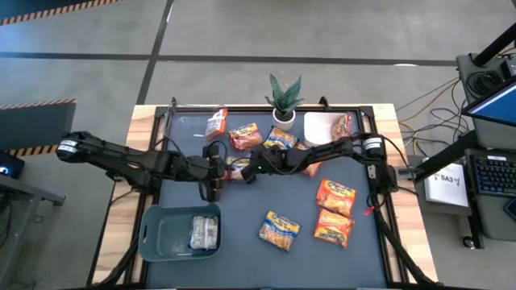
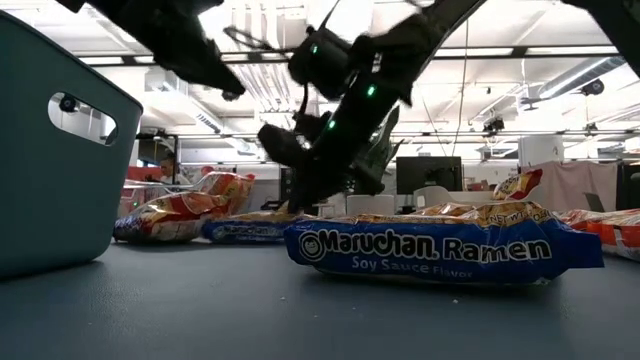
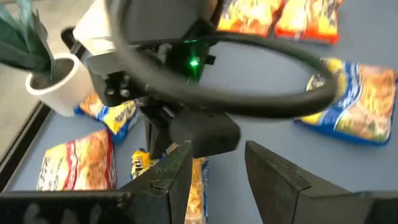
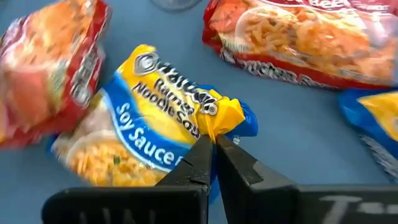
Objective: Sort Maruchan noodles
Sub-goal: Put the blue noodle pack into the blue bin
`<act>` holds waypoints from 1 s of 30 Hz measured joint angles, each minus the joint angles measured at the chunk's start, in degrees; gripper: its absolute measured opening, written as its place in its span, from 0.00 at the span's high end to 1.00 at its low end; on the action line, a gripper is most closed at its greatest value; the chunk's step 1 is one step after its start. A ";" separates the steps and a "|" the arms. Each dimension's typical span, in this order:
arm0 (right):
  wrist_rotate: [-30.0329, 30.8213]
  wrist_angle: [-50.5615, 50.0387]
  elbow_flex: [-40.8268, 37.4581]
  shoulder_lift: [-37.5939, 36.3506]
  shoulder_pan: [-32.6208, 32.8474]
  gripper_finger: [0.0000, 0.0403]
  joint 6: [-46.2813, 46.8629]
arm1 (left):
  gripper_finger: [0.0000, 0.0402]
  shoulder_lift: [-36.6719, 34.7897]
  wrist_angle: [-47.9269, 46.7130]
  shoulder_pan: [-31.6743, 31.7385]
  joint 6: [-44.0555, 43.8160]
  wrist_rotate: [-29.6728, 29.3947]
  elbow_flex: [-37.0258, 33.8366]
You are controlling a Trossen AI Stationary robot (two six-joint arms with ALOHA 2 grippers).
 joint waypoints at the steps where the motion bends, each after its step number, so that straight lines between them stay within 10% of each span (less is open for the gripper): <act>1: 0.19 -1.71 0.00 -0.81 0.42 0.98 -0.82 | 0.67 0.00 0.98 0.00 0.01 0.02 0.00; 12: -8.37 -36.49 -0.61 -9.69 5.06 0.98 0.30 | 0.67 0.29 5.30 0.00 -3.26 0.66 0.01; 30: -4.29 -38.05 -5.67 -21.77 8.30 0.98 2.05 | 0.67 20.94 23.50 0.00 -4.36 8.44 0.02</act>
